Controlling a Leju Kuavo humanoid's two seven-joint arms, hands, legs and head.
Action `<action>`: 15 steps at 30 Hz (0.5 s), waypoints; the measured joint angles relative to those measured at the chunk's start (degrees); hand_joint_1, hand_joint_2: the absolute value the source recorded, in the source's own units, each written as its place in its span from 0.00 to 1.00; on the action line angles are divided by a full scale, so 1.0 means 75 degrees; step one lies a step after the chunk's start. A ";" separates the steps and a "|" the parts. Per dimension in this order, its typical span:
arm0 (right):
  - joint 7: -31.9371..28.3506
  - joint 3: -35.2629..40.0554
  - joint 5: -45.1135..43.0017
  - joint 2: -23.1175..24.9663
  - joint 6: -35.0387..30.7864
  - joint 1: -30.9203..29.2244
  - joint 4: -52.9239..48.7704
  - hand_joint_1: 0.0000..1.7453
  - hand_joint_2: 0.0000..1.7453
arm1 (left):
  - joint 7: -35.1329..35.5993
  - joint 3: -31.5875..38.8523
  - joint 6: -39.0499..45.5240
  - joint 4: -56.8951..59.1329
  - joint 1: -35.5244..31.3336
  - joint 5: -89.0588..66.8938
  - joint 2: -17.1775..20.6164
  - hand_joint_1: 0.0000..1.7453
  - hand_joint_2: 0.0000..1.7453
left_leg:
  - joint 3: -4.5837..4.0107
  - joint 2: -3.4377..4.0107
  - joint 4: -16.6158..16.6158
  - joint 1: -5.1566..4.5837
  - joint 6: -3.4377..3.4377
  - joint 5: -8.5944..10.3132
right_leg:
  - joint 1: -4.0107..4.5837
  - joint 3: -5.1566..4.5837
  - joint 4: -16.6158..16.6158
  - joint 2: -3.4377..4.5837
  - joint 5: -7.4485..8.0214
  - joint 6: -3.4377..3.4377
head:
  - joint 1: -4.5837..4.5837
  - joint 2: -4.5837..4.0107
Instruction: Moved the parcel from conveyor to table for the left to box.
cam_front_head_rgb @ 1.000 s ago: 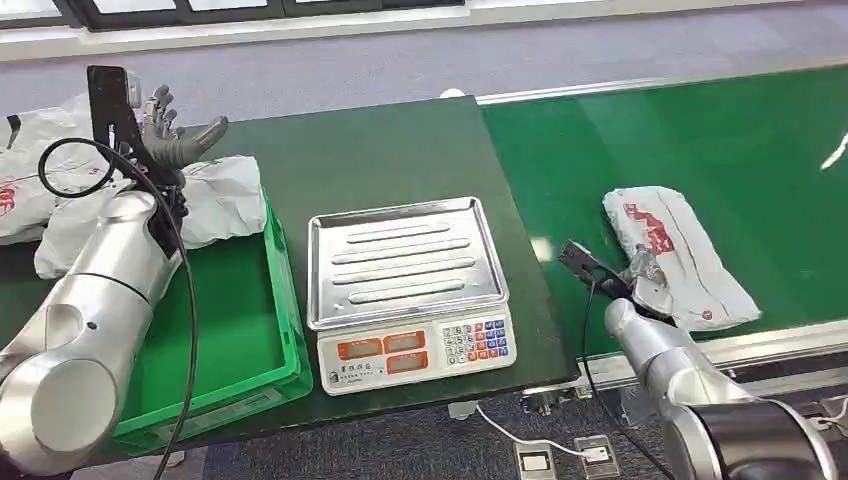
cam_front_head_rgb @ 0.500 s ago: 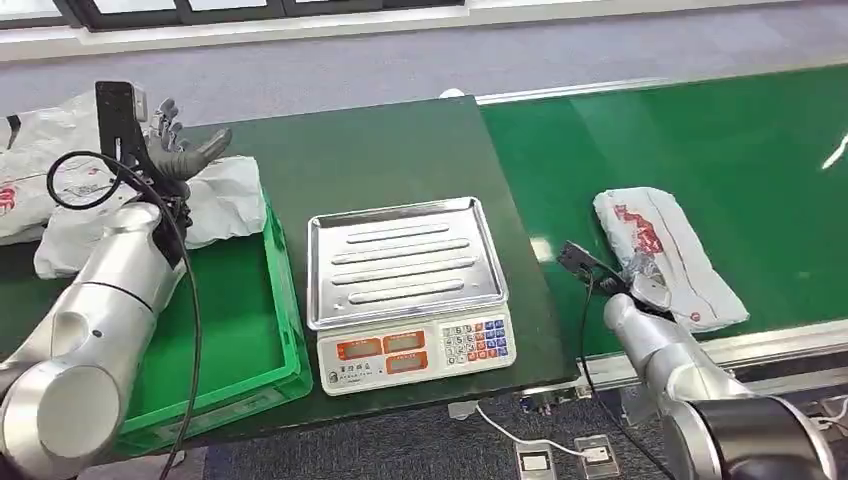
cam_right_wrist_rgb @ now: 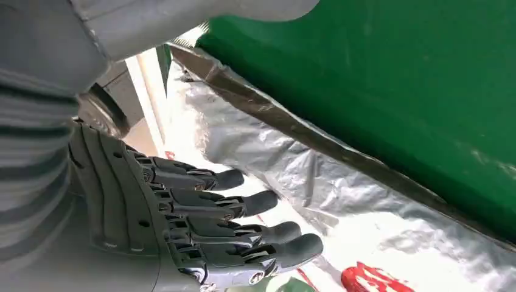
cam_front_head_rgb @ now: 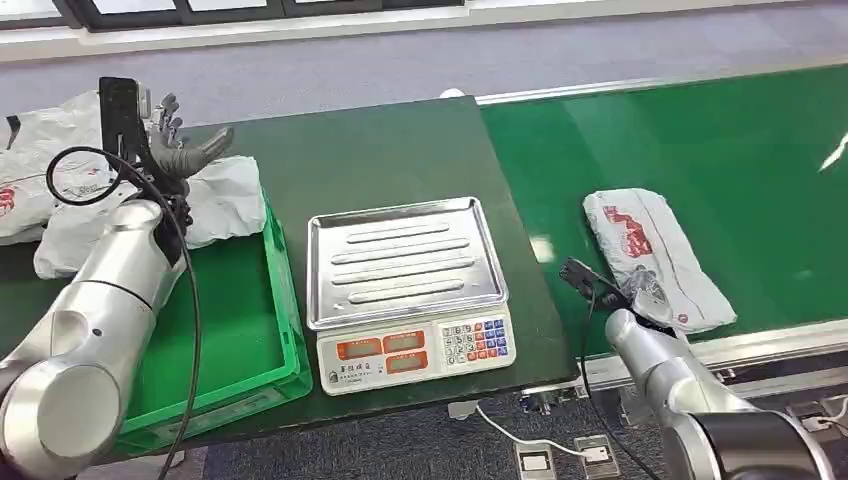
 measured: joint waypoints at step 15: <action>0.0554 0.0000 0.0650 0.0105 0.0533 0.0049 0.0058 0.00 1.00 | 0.0108 -0.0122 -0.0361 -0.0125 -0.0806 -0.0079 -0.0038 0.00 1.00 | 0.0000 -0.0002 0.0000 0.0000 0.0000 0.0000 | -0.0001 0.0001 0.0000 -0.0003 0.0000 0.0000 | 0.0000 0.0000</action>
